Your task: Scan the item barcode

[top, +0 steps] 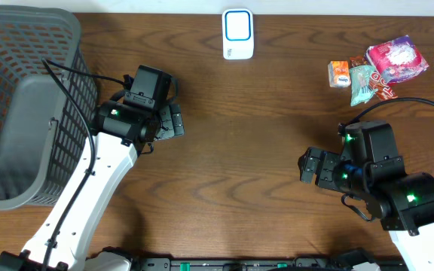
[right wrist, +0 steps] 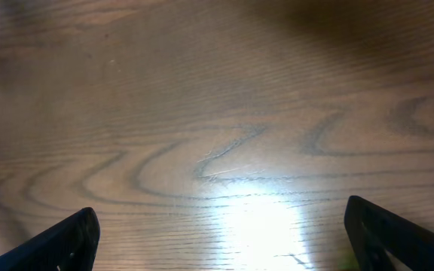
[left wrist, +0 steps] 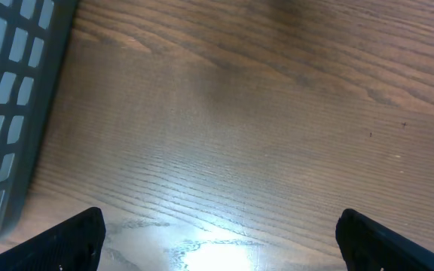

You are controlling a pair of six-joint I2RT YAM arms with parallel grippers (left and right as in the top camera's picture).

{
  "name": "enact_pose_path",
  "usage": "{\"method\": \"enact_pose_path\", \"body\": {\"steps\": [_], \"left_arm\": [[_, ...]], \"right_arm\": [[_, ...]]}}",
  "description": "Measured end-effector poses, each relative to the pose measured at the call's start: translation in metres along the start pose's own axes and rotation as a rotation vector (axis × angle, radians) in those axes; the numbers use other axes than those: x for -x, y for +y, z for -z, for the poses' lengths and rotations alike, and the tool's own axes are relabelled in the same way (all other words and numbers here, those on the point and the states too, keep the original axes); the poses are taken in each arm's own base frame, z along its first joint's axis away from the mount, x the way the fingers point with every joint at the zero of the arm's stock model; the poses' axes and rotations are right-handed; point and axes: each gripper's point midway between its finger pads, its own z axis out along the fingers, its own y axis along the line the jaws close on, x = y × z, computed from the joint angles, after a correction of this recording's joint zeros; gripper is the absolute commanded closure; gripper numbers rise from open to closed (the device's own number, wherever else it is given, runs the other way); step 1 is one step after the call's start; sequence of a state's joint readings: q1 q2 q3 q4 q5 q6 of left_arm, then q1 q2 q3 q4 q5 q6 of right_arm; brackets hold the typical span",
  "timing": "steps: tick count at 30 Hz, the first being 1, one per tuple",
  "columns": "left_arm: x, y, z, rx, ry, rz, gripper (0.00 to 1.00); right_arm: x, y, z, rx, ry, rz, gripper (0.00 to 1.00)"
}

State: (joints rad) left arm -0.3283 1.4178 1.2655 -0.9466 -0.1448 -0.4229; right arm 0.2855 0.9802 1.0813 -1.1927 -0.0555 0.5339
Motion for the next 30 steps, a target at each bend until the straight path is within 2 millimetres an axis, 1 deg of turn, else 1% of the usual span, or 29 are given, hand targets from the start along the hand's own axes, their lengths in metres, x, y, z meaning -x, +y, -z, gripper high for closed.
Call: {"method": "enact_pose_path", "body": {"steps": [5,10,13,16,20,23,27,30], "left_arm": [[0.0,0.0,0.0,0.0,0.0,0.0,0.02],[0.0,0.0,0.0,0.0,0.0,0.0,0.02],[0.0,0.0,0.0,0.0,0.0,0.0,0.02],[0.0,0.0,0.0,0.001,0.001,0.0,0.02],[0.0,0.0,0.0,0.0,0.0,0.0,0.02],[0.0,0.0,0.0,0.001,0.001,0.0,0.02],[0.0,0.0,0.0,0.0,0.0,0.0,0.02],[0.0,0.0,0.0,0.0,0.0,0.0,0.02]], "right_arm": [[0.005,0.0,0.0,-0.005,-0.021,0.001,0.01],[0.016,0.004,-0.001,0.014,-0.075,0.004,0.01],[0.024,0.008,-0.002,0.057,-0.156,0.026,0.01],[0.027,0.007,0.0,0.107,-0.264,0.06,0.01],[0.025,-0.008,0.002,0.151,-0.421,0.075,0.01],[0.015,-0.02,-0.005,0.175,-0.512,0.103,0.01],[0.001,-0.029,-0.01,0.205,-0.617,0.166,0.01],[0.0,-0.033,-0.009,0.219,-0.718,0.189,0.01]]}}
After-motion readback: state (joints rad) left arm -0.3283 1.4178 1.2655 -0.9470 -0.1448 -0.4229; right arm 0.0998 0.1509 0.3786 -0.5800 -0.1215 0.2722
